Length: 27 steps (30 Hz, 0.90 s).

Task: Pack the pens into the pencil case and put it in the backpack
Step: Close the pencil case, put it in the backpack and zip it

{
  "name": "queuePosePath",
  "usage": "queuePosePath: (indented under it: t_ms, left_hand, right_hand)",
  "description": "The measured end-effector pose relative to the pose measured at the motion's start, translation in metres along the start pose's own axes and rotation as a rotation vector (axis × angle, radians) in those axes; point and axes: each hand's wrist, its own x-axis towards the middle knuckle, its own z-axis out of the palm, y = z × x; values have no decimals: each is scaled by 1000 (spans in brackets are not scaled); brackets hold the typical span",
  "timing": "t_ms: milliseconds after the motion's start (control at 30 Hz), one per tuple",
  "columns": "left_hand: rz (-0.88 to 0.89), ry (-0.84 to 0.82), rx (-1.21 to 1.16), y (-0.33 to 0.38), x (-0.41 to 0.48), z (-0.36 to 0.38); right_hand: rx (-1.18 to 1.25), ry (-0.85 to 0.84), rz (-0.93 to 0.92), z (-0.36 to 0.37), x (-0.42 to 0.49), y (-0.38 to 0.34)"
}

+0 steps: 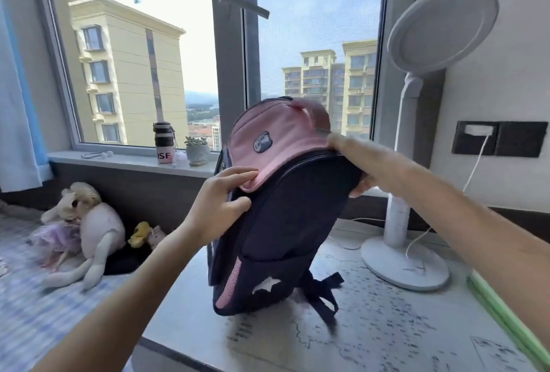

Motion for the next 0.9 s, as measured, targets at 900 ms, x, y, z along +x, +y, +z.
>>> queuePosePath:
  t_ms: [900]
  left_hand:
    - [524,-457,98,23,-27,138]
  right_hand:
    - [6,157,299,-87,-156,222]
